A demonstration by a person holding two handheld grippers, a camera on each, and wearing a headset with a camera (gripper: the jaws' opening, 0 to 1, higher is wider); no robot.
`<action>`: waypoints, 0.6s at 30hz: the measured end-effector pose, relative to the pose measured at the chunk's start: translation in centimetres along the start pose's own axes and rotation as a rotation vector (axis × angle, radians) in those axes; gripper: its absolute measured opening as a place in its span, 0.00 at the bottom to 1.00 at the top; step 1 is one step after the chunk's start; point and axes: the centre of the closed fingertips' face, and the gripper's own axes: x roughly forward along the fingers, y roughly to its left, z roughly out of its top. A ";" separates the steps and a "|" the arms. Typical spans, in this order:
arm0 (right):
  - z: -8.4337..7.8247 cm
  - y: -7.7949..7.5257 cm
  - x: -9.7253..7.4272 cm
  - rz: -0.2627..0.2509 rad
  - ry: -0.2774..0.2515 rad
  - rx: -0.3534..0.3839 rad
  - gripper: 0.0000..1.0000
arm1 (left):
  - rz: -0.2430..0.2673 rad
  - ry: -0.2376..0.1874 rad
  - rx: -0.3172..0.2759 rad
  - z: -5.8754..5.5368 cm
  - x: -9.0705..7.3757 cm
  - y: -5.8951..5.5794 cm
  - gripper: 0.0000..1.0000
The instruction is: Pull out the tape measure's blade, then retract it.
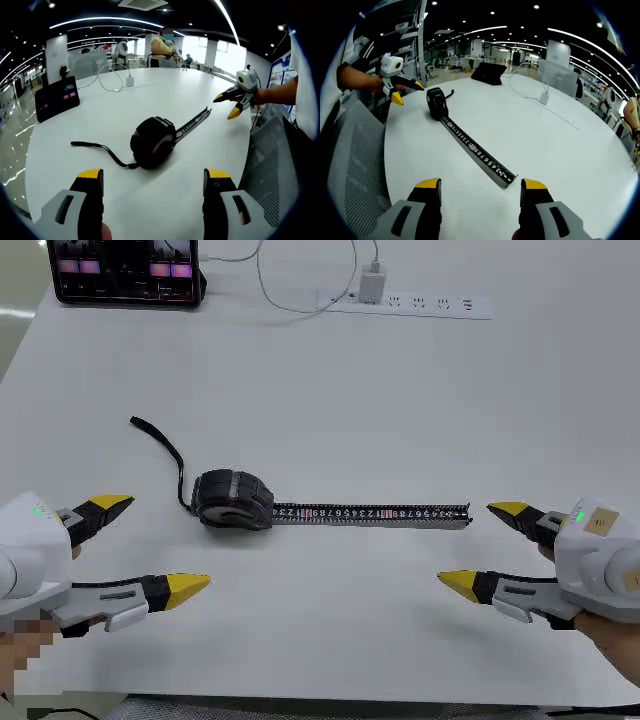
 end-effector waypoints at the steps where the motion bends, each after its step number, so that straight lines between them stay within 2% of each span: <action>1: -0.1 0.0 -0.1 -0.002 -0.001 0.005 0.61 | 0.002 -0.001 -0.002 -0.1 -0.1 0.0 0.79; 18: -1.5 1.4 -1.1 0.004 0.006 0.038 0.67 | 0.043 -0.011 -0.037 -1.0 -1.0 -0.4 0.86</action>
